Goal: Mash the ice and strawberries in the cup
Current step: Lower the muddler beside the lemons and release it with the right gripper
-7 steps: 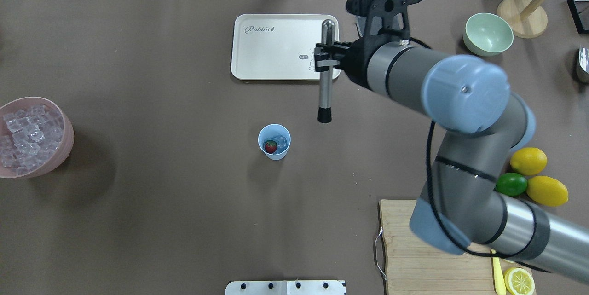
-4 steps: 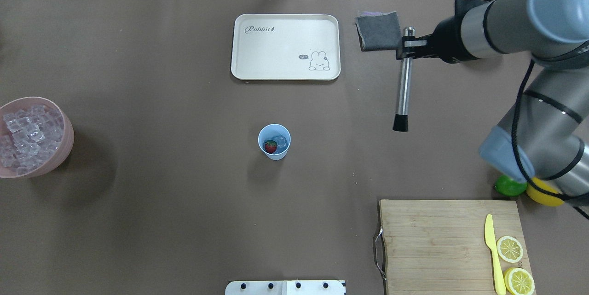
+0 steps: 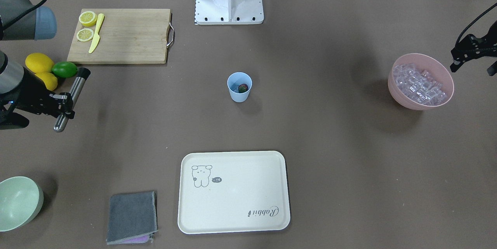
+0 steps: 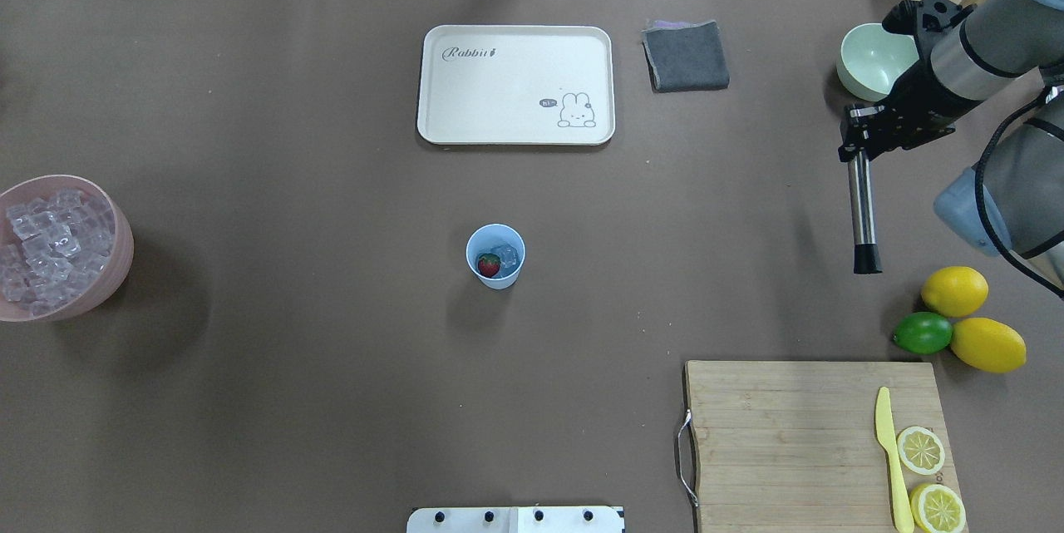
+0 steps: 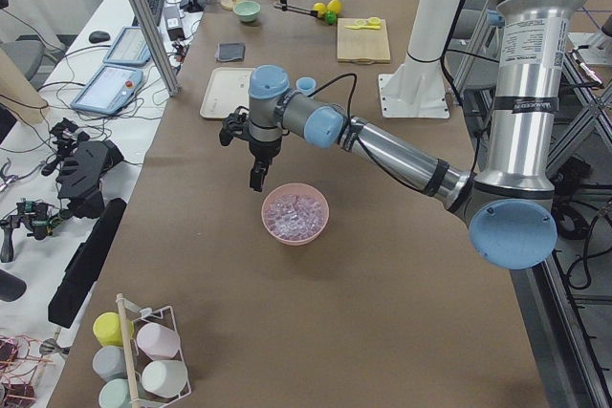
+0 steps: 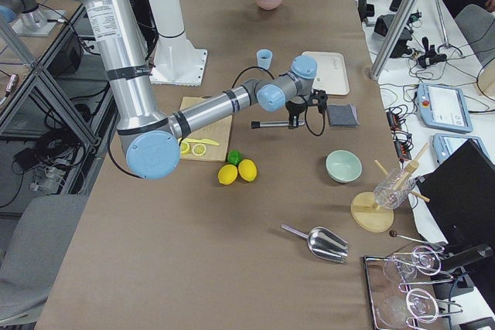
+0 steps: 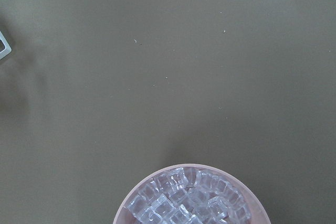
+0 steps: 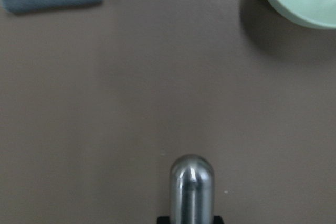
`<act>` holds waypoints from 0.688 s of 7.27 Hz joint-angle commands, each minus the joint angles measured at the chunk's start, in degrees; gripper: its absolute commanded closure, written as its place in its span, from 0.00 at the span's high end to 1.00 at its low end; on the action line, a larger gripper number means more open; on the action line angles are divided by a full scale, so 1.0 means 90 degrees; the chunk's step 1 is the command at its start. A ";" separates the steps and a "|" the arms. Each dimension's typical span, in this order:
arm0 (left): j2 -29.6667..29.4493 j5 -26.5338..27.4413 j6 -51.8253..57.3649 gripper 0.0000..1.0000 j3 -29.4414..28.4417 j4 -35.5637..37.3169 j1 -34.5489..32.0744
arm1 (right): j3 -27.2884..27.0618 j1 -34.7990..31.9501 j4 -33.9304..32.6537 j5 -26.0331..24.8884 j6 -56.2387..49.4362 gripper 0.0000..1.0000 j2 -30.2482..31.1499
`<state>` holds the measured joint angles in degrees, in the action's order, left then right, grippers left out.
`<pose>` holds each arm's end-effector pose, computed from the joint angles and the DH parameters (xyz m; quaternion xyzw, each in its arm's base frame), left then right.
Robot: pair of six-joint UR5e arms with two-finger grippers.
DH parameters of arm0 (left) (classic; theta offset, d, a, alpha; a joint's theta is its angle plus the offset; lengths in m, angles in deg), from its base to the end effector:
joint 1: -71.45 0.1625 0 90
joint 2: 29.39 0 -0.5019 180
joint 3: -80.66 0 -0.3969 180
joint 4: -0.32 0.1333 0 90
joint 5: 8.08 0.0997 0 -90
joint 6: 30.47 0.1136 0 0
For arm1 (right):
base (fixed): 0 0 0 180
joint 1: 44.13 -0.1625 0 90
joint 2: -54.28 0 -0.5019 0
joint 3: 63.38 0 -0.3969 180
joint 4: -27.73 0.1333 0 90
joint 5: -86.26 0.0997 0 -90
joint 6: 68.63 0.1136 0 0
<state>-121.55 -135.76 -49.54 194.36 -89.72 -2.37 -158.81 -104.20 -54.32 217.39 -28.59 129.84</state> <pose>0.0794 -0.5028 0.5283 0.1068 0.3642 0.0491 0.9239 -0.2618 -0.5722 0.5428 -0.0111 -0.4084 -0.0040 0.9127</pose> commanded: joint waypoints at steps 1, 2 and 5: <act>-0.0004 0.0007 0.0000 0.97 0.0013 -0.0006 0.0000 | 0.1145 -0.0006 -0.0268 -0.0028 -0.0785 0.00 -0.0298; -0.0014 0.0007 -0.0019 0.97 0.0033 -0.0006 0.0000 | 0.1546 0.0082 -0.0220 -0.0097 -0.0989 0.00 -0.0378; -0.0053 0.0017 -0.0029 0.97 0.0052 -0.0006 -0.0010 | 0.1706 0.0092 -0.0239 -0.0048 -0.1118 0.42 -0.0368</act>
<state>-121.85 -135.64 -49.77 194.78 -89.77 -2.40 -144.30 -103.52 -56.43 216.97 -38.36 126.70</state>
